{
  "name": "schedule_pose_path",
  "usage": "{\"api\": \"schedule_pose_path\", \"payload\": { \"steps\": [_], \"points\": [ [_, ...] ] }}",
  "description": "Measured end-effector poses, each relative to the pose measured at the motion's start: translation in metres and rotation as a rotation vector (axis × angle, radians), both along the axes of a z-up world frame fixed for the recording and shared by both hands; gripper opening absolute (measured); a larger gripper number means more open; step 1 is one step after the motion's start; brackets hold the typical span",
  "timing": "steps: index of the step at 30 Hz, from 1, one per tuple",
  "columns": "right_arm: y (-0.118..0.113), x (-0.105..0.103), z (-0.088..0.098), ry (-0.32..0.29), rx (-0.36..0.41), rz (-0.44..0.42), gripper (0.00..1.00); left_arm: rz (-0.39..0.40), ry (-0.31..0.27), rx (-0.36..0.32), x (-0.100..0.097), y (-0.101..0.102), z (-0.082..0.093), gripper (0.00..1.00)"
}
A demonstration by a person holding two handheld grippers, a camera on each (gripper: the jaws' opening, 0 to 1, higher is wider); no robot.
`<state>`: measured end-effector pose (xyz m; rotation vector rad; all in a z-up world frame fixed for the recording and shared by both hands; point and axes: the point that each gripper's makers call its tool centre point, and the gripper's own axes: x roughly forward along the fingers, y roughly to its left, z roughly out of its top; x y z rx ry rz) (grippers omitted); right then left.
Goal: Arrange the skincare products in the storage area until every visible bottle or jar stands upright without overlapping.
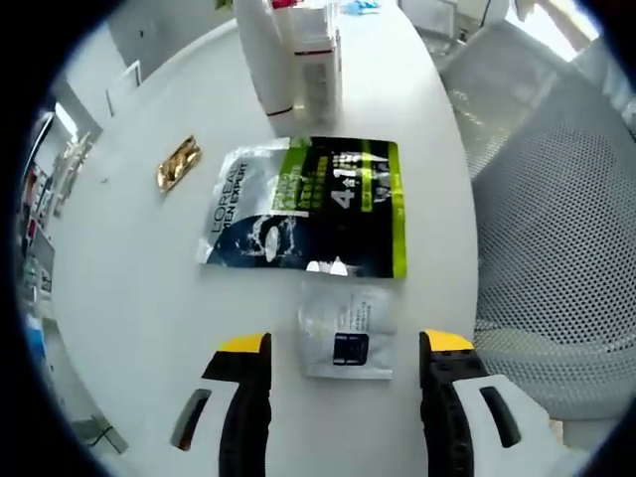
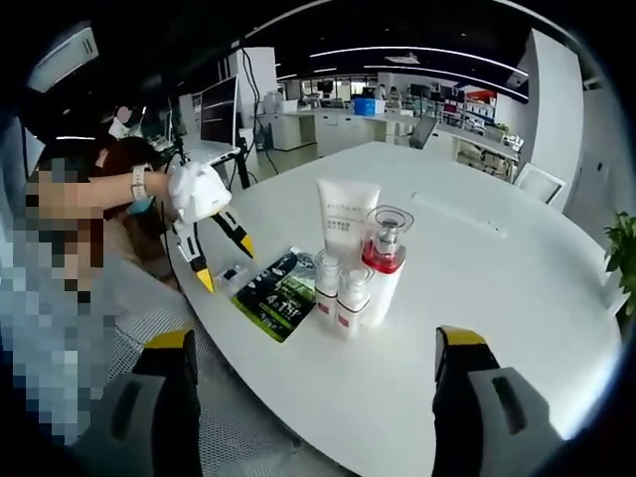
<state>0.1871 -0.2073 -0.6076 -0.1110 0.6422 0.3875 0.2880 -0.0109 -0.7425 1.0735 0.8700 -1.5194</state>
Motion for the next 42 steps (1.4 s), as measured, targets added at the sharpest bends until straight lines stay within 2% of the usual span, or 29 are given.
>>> {"api": "schedule_pose_path", "payload": {
  "steps": [5, 12, 26, 29, 31, 36, 42],
  "points": [
    [0.0, 0.0, 0.0, -0.004, 0.002, -0.004, 1.0, 0.068, -0.011, -0.012, 0.005, 0.001, 0.007, 0.56],
    [-0.002, 0.0, 0.001, -0.006, 0.002, -0.011, 1.0, 0.131, -0.004, -0.077, 0.003, -0.002, 0.023, 0.6],
    [-0.004, 0.0, 0.003, 0.0, -0.006, -0.012, 1.0, 0.279, -0.065, -0.168, 0.004, 0.001, 0.056, 0.66],
    [-0.004, 0.0, 0.003, 0.0, -0.012, -0.013, 1.0, 0.319, -0.073, -0.189, -0.002, 0.002, 0.064, 0.66],
    [-0.004, 0.0, 0.003, -0.001, -0.011, -0.015, 1.0, 0.321, -0.078, -0.201, -0.005, 0.003, 0.068, 0.67],
    [-0.005, -0.001, 0.003, 0.004, -0.017, -0.013, 1.0, 0.388, -0.112, -0.244, -0.005, 0.007, 0.082, 0.72],
    [-0.006, -0.001, 0.002, 0.006, -0.027, -0.012, 1.0, 0.414, -0.111, -0.309, -0.012, 0.006, 0.101, 0.78]
  ]
}}
